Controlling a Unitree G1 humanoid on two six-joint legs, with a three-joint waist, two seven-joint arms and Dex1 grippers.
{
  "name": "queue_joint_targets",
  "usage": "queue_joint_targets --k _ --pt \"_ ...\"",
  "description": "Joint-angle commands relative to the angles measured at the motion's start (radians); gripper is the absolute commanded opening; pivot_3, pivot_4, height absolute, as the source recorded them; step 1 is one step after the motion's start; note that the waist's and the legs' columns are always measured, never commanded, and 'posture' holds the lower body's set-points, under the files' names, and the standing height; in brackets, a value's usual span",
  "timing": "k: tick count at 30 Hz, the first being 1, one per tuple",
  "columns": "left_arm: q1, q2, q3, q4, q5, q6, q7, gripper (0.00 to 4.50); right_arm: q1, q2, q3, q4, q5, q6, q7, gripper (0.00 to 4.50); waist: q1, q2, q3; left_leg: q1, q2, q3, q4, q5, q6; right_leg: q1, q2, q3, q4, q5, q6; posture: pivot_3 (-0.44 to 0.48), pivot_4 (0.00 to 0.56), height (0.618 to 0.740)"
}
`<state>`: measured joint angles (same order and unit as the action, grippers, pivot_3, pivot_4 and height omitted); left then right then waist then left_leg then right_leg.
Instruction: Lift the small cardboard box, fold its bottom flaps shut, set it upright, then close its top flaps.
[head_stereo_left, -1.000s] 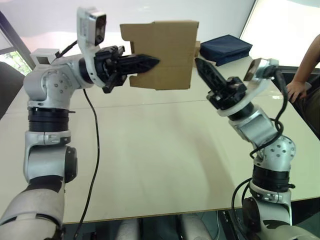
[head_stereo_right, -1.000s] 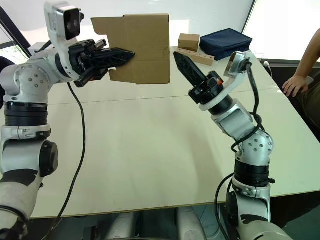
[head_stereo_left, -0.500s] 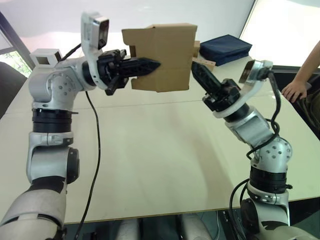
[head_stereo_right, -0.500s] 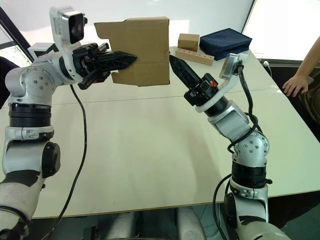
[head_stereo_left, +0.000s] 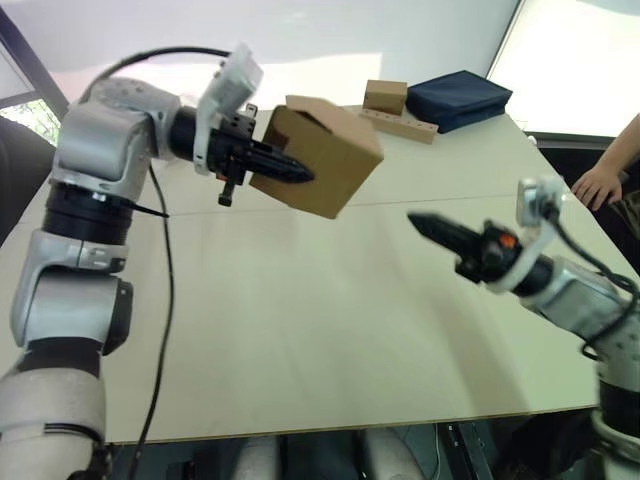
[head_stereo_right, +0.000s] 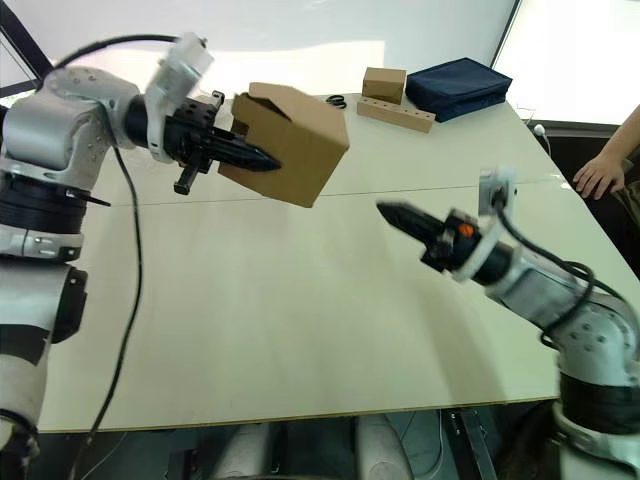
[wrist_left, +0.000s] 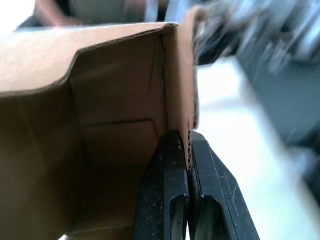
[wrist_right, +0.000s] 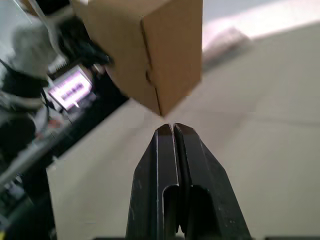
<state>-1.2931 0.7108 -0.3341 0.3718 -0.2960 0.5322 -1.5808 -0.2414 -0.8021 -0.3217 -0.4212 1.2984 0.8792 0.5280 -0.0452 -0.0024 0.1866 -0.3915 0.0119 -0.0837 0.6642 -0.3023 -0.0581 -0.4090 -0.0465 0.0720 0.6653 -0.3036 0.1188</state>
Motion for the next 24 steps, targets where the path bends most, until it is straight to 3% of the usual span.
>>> queue_joint_targets --k 1,5,11,16,24 --pt "-0.028 0.039 -0.125 -0.091 0.128 -0.025 -0.032 0.00 0.037 -0.094 -0.037 -0.120 -0.044 0.012 0.061 0.01 0.000 0.000 0.000 0.000 0.000 0.000 0.000 0.000 0.000 0.000 0.001 0.000 0.000 0.000 0.000 0.000 0.150 0.740" --pt "-0.076 0.033 -0.281 -0.238 0.239 0.197 -0.033 0.00 0.115 -0.195 0.022 -0.232 -0.154 0.022 0.106 0.01 0.002 -0.001 0.001 -0.002 0.001 -0.001 0.000 -0.001 0.001 0.000 0.001 0.000 -0.001 0.000 0.000 0.000 0.150 0.740" --pt "-0.119 0.052 -0.443 -0.420 0.218 0.509 -0.034 0.00 0.143 -0.213 0.120 -0.300 -0.281 0.003 0.117 0.01 0.003 -0.003 0.002 -0.002 0.000 -0.001 0.002 -0.001 0.002 0.000 0.000 0.000 -0.001 0.000 0.000 0.000 0.150 0.740" --pt "-0.095 0.062 -0.523 -0.504 0.239 0.573 -0.026 0.00 0.129 -0.205 0.135 -0.346 -0.282 0.019 0.104 0.01 0.003 -0.003 0.003 -0.002 0.001 -0.001 0.002 -0.001 0.002 0.000 0.000 0.000 0.000 0.000 0.000 0.000 0.150 0.740" --pt "-0.080 0.006 -0.596 -0.589 0.218 0.700 0.068 0.00 0.116 -0.173 0.175 -0.375 -0.308 0.033 0.039 0.01 0.012 -0.003 0.003 -0.002 0.000 -0.001 0.003 -0.001 0.002 0.001 0.000 0.000 -0.001 0.000 0.000 0.000 0.150 0.740"
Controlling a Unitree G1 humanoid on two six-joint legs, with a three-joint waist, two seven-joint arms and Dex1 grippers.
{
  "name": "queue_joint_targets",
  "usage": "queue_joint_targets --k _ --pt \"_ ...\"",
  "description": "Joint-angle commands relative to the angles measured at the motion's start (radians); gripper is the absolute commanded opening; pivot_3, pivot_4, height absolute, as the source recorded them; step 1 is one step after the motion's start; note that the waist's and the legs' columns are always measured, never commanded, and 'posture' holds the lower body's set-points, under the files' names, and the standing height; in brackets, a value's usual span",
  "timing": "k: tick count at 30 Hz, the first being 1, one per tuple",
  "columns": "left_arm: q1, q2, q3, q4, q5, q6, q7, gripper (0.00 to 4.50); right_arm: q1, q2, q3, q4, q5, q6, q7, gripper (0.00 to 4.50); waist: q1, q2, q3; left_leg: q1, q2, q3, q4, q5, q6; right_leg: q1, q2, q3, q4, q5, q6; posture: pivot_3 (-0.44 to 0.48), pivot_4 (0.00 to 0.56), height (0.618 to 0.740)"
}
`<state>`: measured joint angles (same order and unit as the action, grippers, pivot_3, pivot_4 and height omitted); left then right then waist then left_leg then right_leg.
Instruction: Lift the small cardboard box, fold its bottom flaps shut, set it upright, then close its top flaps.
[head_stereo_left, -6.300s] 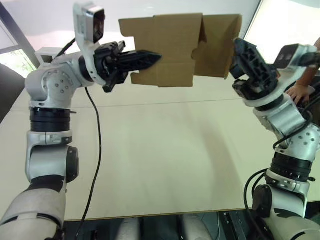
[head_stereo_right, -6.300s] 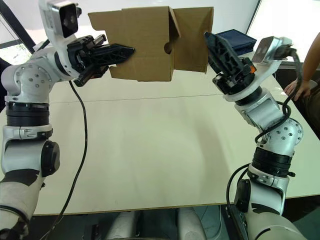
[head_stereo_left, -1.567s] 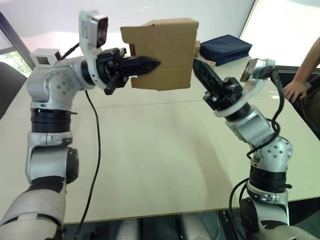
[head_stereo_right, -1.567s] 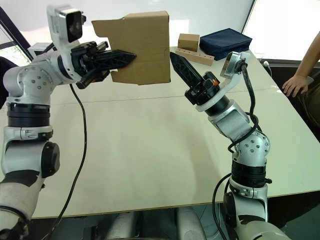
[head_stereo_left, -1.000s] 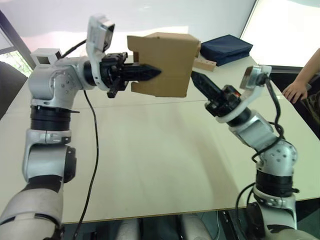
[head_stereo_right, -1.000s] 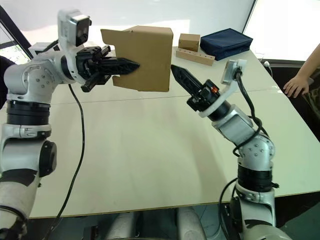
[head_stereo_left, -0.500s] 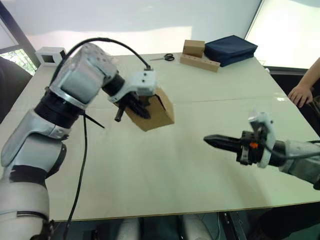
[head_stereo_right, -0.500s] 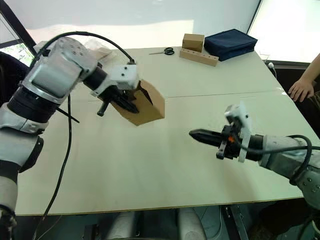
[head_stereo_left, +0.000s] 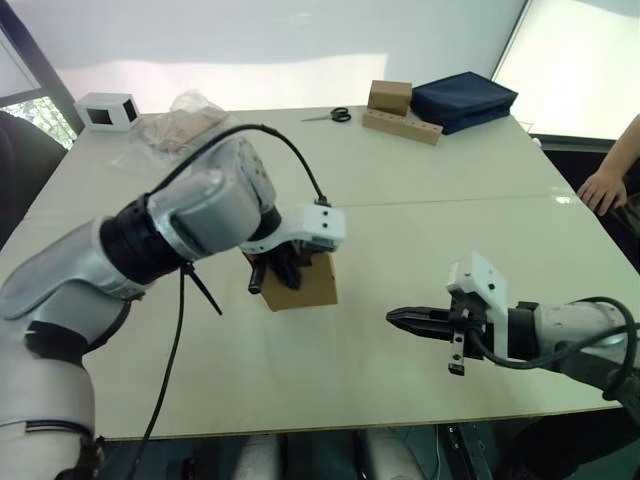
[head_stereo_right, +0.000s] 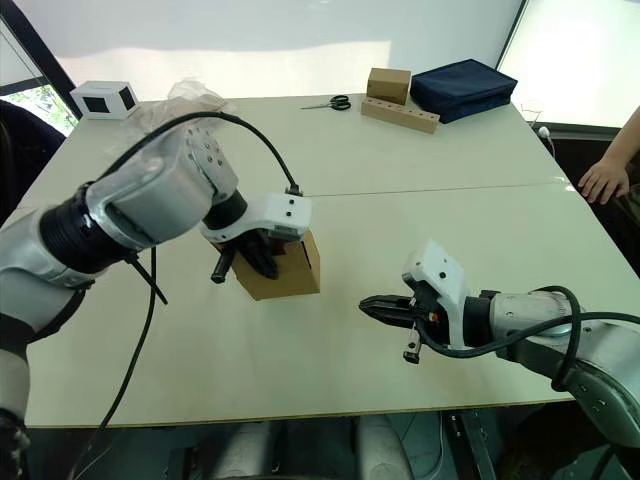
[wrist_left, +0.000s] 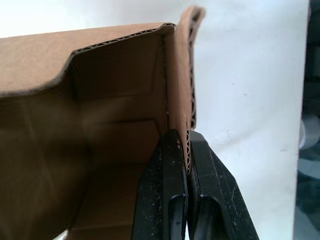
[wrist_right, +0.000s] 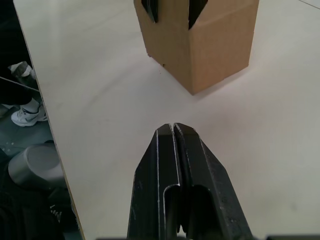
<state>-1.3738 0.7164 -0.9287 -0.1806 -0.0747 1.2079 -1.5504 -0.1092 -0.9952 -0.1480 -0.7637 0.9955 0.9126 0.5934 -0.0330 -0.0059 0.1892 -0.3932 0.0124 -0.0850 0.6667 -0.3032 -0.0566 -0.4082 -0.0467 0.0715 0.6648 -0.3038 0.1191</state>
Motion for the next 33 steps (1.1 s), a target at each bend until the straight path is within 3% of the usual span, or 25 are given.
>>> queue_joint_targets --k 1,17,20,24,27,33 --pt "0.005 0.002 -0.010 -0.047 -0.008 0.033 0.044 0.00 -0.016 0.021 0.007 -0.035 -0.008 -0.001 -0.031 0.01 -0.001 0.000 0.000 0.000 0.000 0.000 0.000 0.000 0.000 0.000 0.000 0.000 0.000 0.000 0.000 0.000 0.150 0.740" --pt "0.012 0.040 -0.036 -0.156 -0.108 0.095 0.101 0.00 -0.062 0.032 0.034 0.001 -0.027 0.017 -0.045 0.01 -0.001 0.000 0.000 0.000 0.000 0.000 0.000 0.000 0.000 0.000 0.000 0.000 0.000 0.000 0.000 0.000 0.150 0.740" --pt "0.016 0.040 -0.034 -0.167 -0.130 0.114 0.118 0.74 -0.065 0.034 0.038 0.009 -0.040 0.015 -0.037 0.00 -0.001 0.000 0.000 0.000 0.000 0.000 0.000 0.000 0.000 0.000 0.000 0.000 0.000 0.000 0.000 0.000 0.150 0.740" --pt "0.006 0.040 -0.020 -0.189 -0.171 0.149 0.135 2.35 -0.052 0.032 0.034 0.015 -0.055 0.009 -0.019 0.00 -0.001 0.000 0.000 0.000 0.000 0.000 0.000 0.000 0.000 0.000 0.000 0.000 0.000 0.000 0.000 0.000 0.150 0.740" --pt "-0.013 0.026 -0.001 -0.171 -0.197 0.184 0.161 3.24 -0.040 0.030 0.031 0.021 -0.069 0.002 -0.001 0.00 0.000 0.000 0.000 0.000 0.000 0.000 0.000 0.000 0.000 0.000 0.000 0.000 0.001 0.000 0.000 0.000 0.150 0.740" --pt "-0.095 -0.001 0.074 -0.099 -0.261 0.232 0.187 3.24 -0.034 0.034 0.027 0.042 -0.083 -0.010 0.045 0.00 0.001 0.000 0.000 0.000 0.000 0.000 0.000 0.000 0.000 0.000 0.000 0.000 0.001 0.000 0.000 0.000 0.150 0.740"
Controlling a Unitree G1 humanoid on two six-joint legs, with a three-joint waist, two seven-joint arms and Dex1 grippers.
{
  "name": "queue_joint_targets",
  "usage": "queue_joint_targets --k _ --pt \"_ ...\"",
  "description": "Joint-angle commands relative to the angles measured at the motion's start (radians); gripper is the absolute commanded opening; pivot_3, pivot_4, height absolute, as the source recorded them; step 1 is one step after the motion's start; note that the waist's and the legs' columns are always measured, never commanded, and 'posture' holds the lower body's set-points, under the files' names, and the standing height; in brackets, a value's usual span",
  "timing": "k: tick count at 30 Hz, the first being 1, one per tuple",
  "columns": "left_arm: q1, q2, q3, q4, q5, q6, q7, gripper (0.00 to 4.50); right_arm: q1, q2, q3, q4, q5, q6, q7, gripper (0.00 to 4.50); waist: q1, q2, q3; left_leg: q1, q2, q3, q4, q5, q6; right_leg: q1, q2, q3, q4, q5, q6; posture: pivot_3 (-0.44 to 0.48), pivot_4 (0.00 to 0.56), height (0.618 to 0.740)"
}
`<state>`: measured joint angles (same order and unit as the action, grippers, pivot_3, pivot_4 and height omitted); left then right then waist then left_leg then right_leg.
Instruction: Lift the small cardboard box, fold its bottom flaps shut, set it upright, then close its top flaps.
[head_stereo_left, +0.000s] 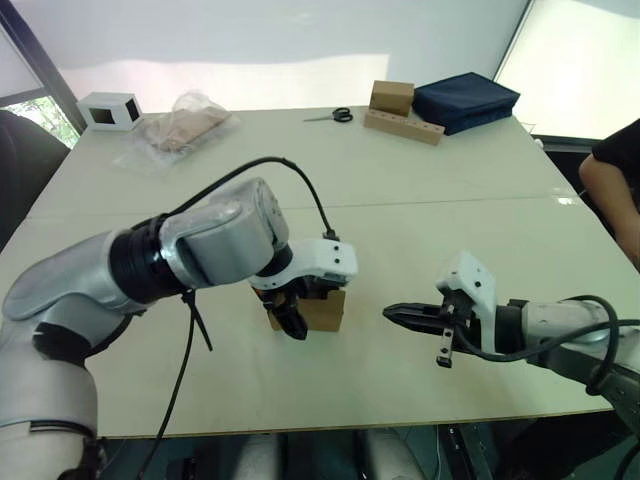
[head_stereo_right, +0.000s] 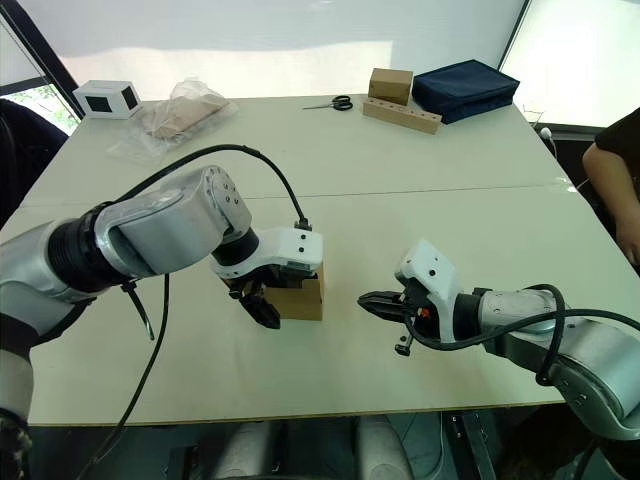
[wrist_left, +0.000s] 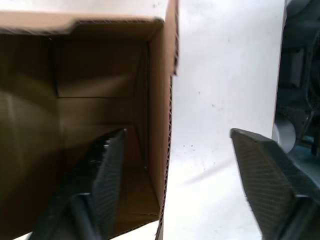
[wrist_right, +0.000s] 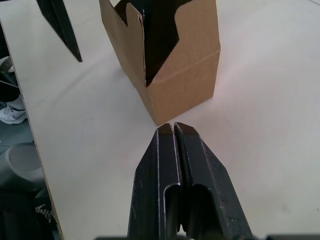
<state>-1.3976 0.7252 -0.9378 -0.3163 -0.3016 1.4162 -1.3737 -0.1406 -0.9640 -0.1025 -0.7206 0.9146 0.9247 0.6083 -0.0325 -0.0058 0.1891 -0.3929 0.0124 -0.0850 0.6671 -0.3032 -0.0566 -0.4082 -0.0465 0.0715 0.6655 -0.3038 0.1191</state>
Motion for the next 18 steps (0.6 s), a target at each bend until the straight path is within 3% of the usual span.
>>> queue_joint_targets --k 1,5,10,15,18 --pt "-0.084 -0.012 0.095 0.050 -0.042 0.023 0.014 3.24 -0.004 0.004 -0.021 0.003 -0.001 -0.024 0.038 0.00 0.000 0.000 0.000 0.000 0.000 0.000 0.000 0.000 0.000 0.000 0.000 0.000 0.000 0.000 0.000 0.000 0.150 0.740" --pt "-0.119 -0.032 0.188 0.111 -0.095 0.004 0.014 3.24 -0.029 0.028 -0.046 0.028 0.047 -0.027 0.067 0.00 -0.002 0.000 0.000 0.000 0.000 0.000 0.000 0.000 0.000 0.000 0.000 0.000 0.000 0.000 0.000 0.000 0.150 0.740" --pt "-0.103 -0.075 0.349 0.295 -0.079 -0.080 0.113 3.24 -0.095 0.081 -0.095 0.114 0.110 -0.044 0.091 0.00 -0.005 0.000 0.000 0.000 0.000 0.000 0.000 0.000 0.000 0.000 0.000 0.000 0.000 0.000 0.000 0.000 0.150 0.740" --pt "0.018 -0.162 0.768 0.397 -0.139 -0.193 0.308 3.24 -0.210 0.149 -0.094 0.276 0.072 -0.102 0.127 0.00 -0.008 0.000 0.000 0.000 0.000 0.000 0.000 0.001 -0.001 -0.001 0.000 0.000 0.000 0.000 0.000 0.000 0.150 0.740" --pt "0.154 -0.170 1.000 0.329 -0.193 -0.251 0.395 3.24 -0.259 0.165 -0.083 0.340 0.043 -0.130 0.166 0.00 -0.014 0.001 -0.001 0.000 0.000 0.001 0.000 0.003 -0.005 -0.002 0.000 0.000 0.001 0.000 0.000 0.000 0.150 0.740"
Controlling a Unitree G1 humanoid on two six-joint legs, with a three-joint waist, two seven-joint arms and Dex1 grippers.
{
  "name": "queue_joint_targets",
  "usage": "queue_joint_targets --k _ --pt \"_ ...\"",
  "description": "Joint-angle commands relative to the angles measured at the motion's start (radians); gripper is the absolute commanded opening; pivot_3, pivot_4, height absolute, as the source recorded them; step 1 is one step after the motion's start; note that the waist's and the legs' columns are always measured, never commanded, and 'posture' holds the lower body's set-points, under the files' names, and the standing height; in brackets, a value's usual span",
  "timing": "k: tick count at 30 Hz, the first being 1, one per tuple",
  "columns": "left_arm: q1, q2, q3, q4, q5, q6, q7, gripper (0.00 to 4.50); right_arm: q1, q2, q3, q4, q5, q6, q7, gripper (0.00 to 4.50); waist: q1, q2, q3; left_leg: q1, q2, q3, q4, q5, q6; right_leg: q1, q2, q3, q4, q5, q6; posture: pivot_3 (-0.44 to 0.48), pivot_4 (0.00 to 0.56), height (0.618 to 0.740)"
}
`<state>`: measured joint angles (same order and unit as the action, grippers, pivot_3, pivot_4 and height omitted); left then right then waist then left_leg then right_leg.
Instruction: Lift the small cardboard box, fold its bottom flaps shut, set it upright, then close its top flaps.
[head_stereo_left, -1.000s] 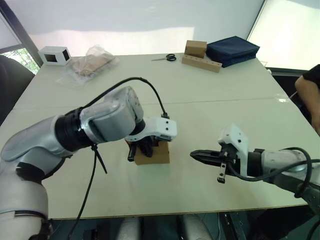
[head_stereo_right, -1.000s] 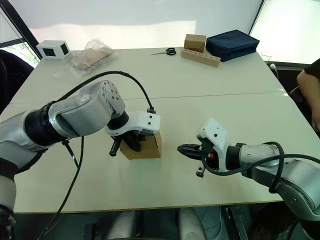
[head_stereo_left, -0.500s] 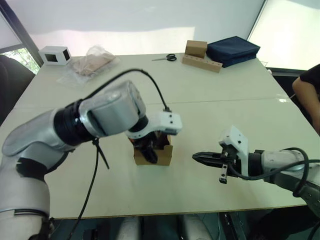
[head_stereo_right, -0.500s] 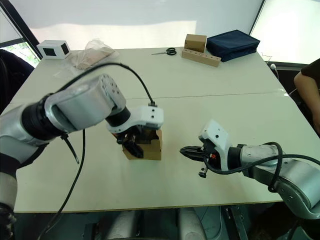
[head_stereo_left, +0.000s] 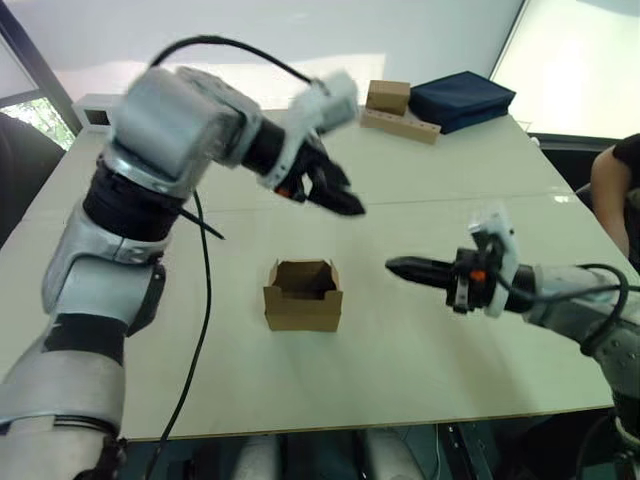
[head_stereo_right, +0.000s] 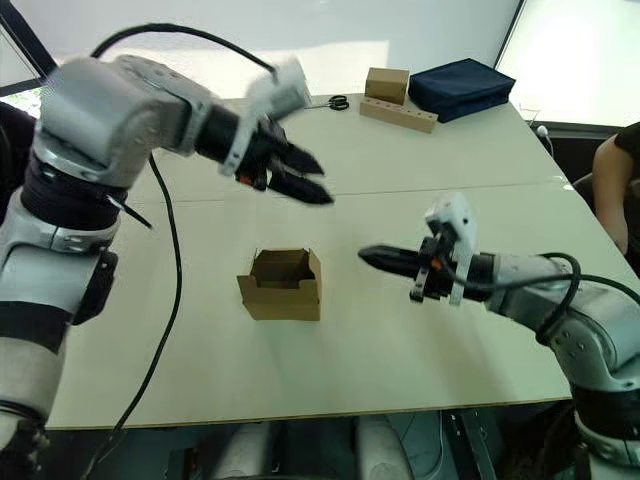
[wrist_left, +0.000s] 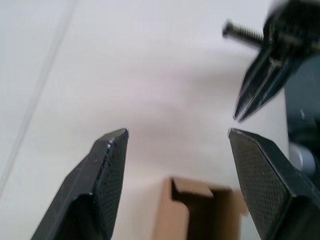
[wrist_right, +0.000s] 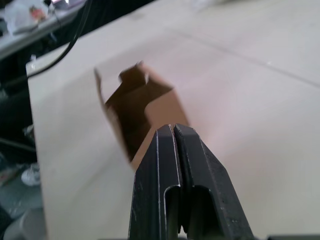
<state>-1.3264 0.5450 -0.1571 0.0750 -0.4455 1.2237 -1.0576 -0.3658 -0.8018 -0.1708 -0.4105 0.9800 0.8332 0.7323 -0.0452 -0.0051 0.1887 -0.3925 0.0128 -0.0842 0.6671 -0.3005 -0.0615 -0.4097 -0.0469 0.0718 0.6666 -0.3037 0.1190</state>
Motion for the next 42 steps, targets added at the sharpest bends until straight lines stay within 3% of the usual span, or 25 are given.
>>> queue_joint_targets --k 1,5,10,13,16,18,20,33,42 --pt "0.116 0.011 0.259 -0.088 -0.064 -0.067 0.095 3.24 -0.039 0.000 -0.009 0.038 -0.032 -0.044 0.055 0.00 -0.001 0.001 0.000 0.000 0.000 0.000 0.000 0.000 0.000 0.000 0.000 0.000 0.000 0.000 0.000 0.000 0.150 0.740" --pt "0.477 0.113 0.395 -0.284 -0.095 -0.189 0.067 3.24 -0.066 -0.001 0.038 0.061 -0.071 -0.057 0.116 0.00 -0.005 0.003 -0.002 0.001 0.000 0.001 -0.001 0.000 0.000 0.000 0.000 0.002 0.000 0.000 0.000 0.000 0.150 0.740" --pt "0.701 0.166 0.523 -0.360 -0.237 -0.170 0.029 3.24 -0.073 0.010 0.082 0.070 -0.119 -0.074 0.161 0.00 0.024 -0.002 0.000 -0.001 0.000 -0.001 0.000 0.001 -0.002 0.000 -0.002 -0.001 0.000 0.000 0.000 0.000 0.150 0.740" --pt "0.828 0.188 0.542 -0.393 -0.263 -0.203 0.015 2.60 -0.068 0.032 0.110 0.049 -0.127 -0.074 0.170 0.00 0.031 -0.001 -0.001 0.000 -0.002 0.000 0.001 0.000 0.000 0.002 -0.004 -0.001 0.000 0.000 0.000 0.000 0.150 0.740" --pt "0.898 0.195 0.515 -0.413 -0.277 -0.242 0.008 1.38 -0.058 0.049 0.128 0.035 -0.142 -0.076 0.171 0.00 0.035 -0.001 -0.001 0.001 -0.002 -0.001 0.000 0.000 0.001 0.002 -0.004 -0.001 0.000 0.000 0.000 0.000 0.150 0.740" --pt "0.934 0.202 0.489 -0.417 -0.270 -0.273 -0.001 0.49 -0.041 0.053 0.138 0.024 -0.155 -0.080 0.175 0.00 0.034 -0.002 -0.001 0.001 -0.002 -0.001 0.000 0.000 0.001 0.002 -0.004 -0.002 0.000 0.000 0.000 0.000 0.150 0.740" --pt "0.960 0.208 0.459 -0.411 -0.257 -0.308 -0.008 0.10 -0.026 0.061 0.153 0.013 -0.173 -0.088 0.171 0.00 0.031 -0.002 -0.001 0.001 -0.002 -0.001 0.000 -0.001 0.001 0.003 -0.004 -0.002 0.000 0.000 0.000 0.000 0.150 0.740" --pt "0.893 0.169 0.225 -0.313 -0.177 -0.465 -0.009 0.10 -0.066 0.155 0.275 0.097 -0.390 -0.238 0.171 0.00 0.028 -0.001 -0.001 0.001 -0.001 -0.001 -0.001 -0.001 0.001 0.002 -0.003 -0.002 0.000 0.000 0.000 0.000 0.150 0.740" --pt "0.903 0.163 0.168 -0.318 -0.159 -0.497 -0.004 0.10 -0.061 0.207 0.299 0.066 -0.390 -0.219 0.172 0.00 0.025 -0.001 -0.001 0.001 -0.001 -0.001 -0.001 -0.001 0.001 0.002 -0.002 -0.002 0.000 0.000 0.000 0.000 0.150 0.740"
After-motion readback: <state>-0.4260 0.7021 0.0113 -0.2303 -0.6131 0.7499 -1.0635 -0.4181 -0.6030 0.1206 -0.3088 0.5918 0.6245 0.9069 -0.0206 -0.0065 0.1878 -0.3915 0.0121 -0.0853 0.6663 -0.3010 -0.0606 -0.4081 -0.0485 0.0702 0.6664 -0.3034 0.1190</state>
